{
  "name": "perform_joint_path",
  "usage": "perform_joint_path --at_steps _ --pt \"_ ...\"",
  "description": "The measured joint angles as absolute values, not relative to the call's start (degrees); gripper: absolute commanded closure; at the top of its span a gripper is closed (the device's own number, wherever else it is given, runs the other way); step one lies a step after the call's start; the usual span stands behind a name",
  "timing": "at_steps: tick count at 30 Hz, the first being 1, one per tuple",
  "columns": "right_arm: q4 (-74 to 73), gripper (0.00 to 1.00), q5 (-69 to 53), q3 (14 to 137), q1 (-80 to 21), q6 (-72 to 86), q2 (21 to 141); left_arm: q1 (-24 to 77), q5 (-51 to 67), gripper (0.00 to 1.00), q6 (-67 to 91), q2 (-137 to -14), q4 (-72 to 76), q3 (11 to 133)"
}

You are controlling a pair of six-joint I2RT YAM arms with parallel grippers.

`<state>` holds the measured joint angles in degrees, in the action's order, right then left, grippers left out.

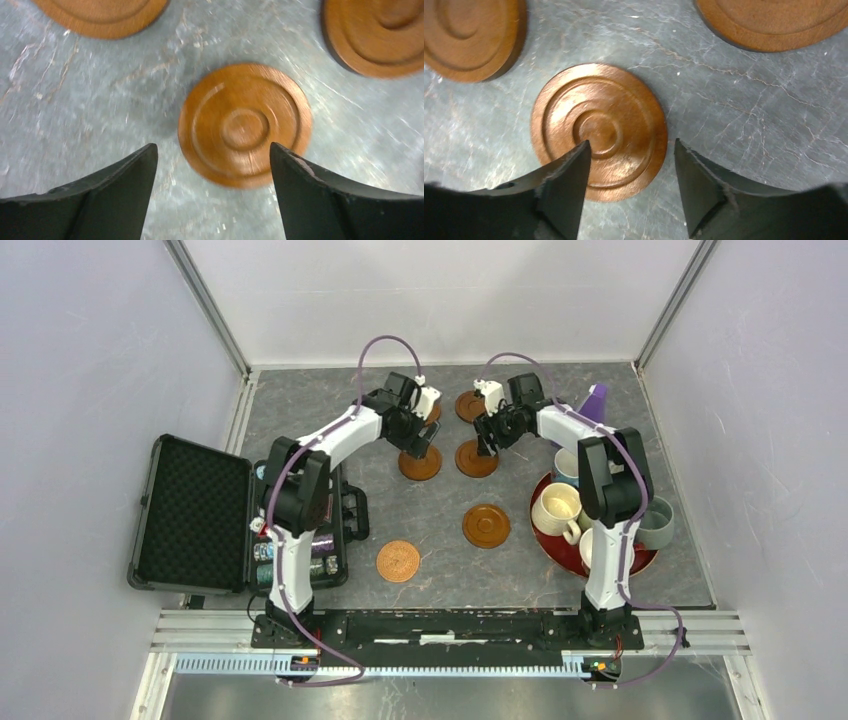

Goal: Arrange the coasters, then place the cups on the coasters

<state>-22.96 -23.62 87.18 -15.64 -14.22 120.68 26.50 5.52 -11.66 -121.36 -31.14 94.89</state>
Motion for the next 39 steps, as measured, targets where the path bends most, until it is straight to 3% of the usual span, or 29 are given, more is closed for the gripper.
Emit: perform_joint_path --at_steps 5,14,21,29,39 --pt "-23.4 0.17 -27.0 81.1 -15.6 -18.5 112.1 25.1 12.5 0.04 -13.5 -106.5 -30.7 83.8" --pt "-27.4 0.18 -32.8 67.3 -17.0 -33.3 97.7 24.9 25.7 0.05 -30.0 -84.2 -36.2 60.0" --pt "-29.2 0.18 -30.1 54.8 -21.1 -39.3 95.3 29.1 26.5 0.08 -38.0 -81.1 -38.8 49.1" --pt "-26.0 0.24 -26.6 52.2 -23.6 -38.2 94.1 36.2 22.4 0.13 -40.2 -82.0 -32.4 43.9" --pt "-19.7 0.34 -24.9 47.8 -25.4 -36.2 91.8 38.4 19.4 0.32 -39.7 -84.0 -25.1 42.8"
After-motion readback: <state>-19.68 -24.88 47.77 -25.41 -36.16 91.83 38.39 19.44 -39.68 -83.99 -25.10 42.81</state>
